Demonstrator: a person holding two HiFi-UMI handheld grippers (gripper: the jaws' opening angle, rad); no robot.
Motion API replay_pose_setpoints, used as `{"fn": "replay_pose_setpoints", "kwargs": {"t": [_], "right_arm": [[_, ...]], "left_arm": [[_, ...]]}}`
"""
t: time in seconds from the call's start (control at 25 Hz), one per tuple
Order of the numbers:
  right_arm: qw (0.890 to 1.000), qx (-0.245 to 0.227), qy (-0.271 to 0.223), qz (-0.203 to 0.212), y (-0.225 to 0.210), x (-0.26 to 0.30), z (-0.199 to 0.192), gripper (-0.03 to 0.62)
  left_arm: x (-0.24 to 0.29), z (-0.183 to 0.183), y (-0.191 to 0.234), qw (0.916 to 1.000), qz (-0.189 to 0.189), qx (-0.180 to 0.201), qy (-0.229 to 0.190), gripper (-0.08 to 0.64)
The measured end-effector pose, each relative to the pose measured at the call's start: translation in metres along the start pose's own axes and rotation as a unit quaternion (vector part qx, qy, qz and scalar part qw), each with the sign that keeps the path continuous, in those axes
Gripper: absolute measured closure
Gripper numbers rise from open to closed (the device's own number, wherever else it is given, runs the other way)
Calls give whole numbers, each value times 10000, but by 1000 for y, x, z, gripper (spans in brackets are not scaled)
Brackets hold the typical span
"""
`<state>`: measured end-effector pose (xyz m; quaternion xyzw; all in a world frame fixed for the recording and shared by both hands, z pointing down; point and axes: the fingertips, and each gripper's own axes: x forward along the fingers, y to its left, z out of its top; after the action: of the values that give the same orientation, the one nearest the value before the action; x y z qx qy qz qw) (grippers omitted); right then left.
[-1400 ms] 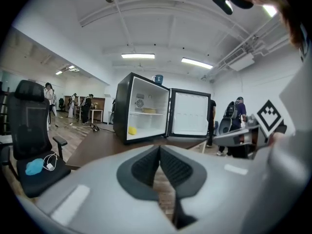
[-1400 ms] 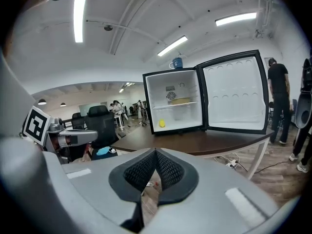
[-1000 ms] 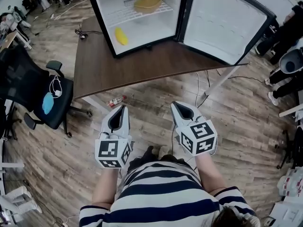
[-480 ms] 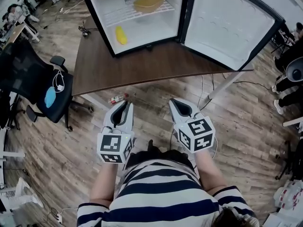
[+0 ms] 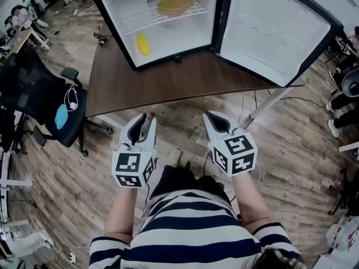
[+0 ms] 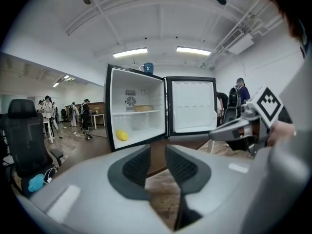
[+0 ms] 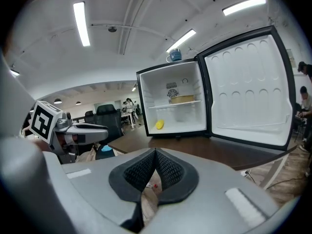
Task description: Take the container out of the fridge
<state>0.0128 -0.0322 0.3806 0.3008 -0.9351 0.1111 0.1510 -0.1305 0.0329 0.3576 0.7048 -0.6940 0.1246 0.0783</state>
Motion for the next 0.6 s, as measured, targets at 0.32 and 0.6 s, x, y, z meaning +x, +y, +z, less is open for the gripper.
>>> {"fn": "replay_pose_setpoints", "kwargs": {"t": [0.32, 0.6], "right_arm": [[9998, -66, 136, -100, -20, 36, 13, 595], [9998, -54, 165, -91, -34, 81, 39, 595]], "left_arm": [[59, 14, 14, 9992, -308, 257, -7, 560], [115, 46, 36, 9958, -604, 687, -11, 560]]}}
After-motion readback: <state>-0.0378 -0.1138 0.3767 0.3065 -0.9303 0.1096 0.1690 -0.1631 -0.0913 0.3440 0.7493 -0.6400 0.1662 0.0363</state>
